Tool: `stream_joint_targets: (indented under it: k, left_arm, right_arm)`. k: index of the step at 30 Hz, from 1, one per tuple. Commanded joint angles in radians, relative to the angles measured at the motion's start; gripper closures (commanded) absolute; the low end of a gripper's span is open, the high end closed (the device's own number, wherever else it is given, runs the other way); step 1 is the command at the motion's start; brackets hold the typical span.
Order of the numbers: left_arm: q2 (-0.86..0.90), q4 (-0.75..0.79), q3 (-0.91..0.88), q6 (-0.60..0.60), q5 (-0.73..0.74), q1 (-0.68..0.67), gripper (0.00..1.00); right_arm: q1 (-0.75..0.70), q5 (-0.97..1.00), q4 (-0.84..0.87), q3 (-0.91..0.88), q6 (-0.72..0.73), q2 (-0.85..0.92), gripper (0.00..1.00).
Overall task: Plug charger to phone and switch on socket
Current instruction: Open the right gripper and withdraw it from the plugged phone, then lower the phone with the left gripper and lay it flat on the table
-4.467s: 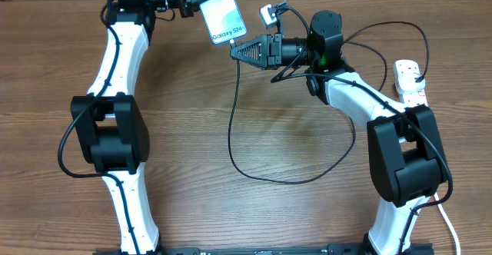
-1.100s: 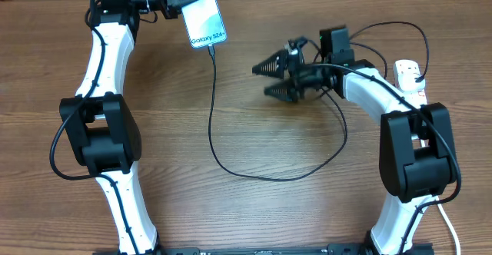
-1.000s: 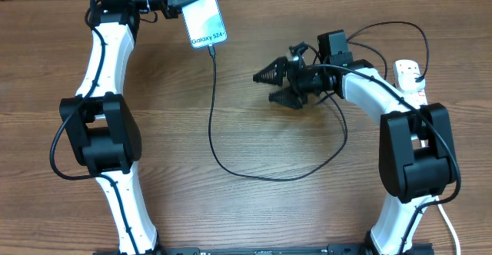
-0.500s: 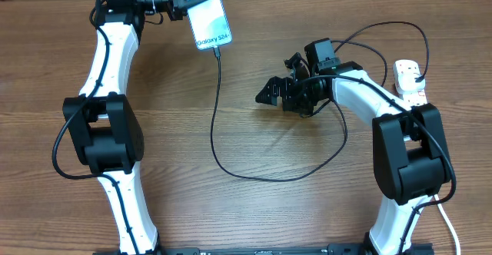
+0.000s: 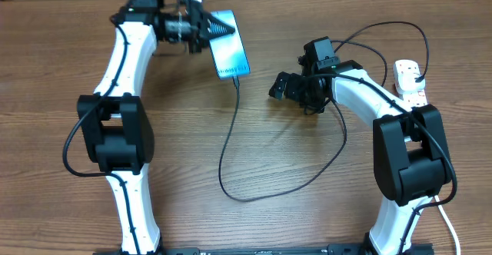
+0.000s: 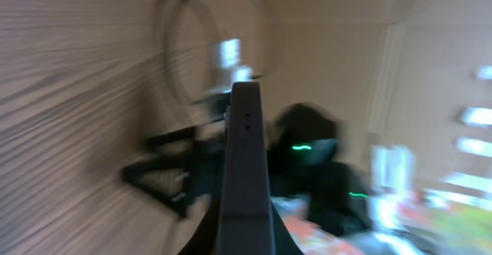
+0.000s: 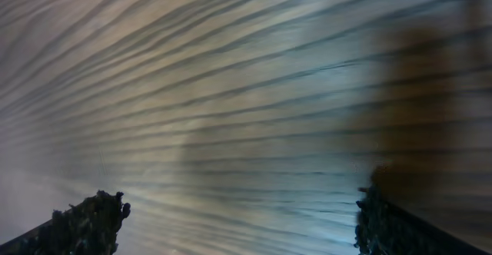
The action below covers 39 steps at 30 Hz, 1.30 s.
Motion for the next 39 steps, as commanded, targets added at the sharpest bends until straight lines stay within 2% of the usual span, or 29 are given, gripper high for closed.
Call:
stream_joint_targets:
  k: [1,6,9,16,22,27,39]
  left_arm:
    - [-0.043,-0.105,0.011,0.256,-0.198,-0.038,0.96]
    - [-0.043,-0.208,0.011,0.356,-0.294,-0.079,0.96]
    - [-0.043,-0.245,0.007,0.454,-0.302,-0.093,0.96]
    - [-0.043,-0.232,-0.04,0.46,-0.364,-0.102,0.96]
    - [-0.043,-0.097,-0.158,0.34,-0.357,-0.103,0.96]
    - [-0.04,0.026,-0.235,0.272,-0.237,-0.103,0.96]
    - [-0.014,0.059,-0.237,0.187,-0.37,-0.169,0.96]
  right_arm:
    - [-0.002,0.209,-0.034,-0.005,0.129,0.003,0.0]
    - [-0.003,0.347,-0.083,-0.005,0.285,0.003,0.0]
    - [-0.014,0.401,-0.121,-0.005,0.357,0.003,0.0]
    - [-0.048,0.401,-0.143,-0.005,0.373,0.003,0.0]
    - [-0.048,0.401,-0.149,-0.005,0.373,0.003,0.0]
    - [-0.048,0.396,-0.144,-0.005,0.373,0.003,0.0]
    - [-0.047,0.358,-0.13,-0.005,0.373,0.003,0.0]
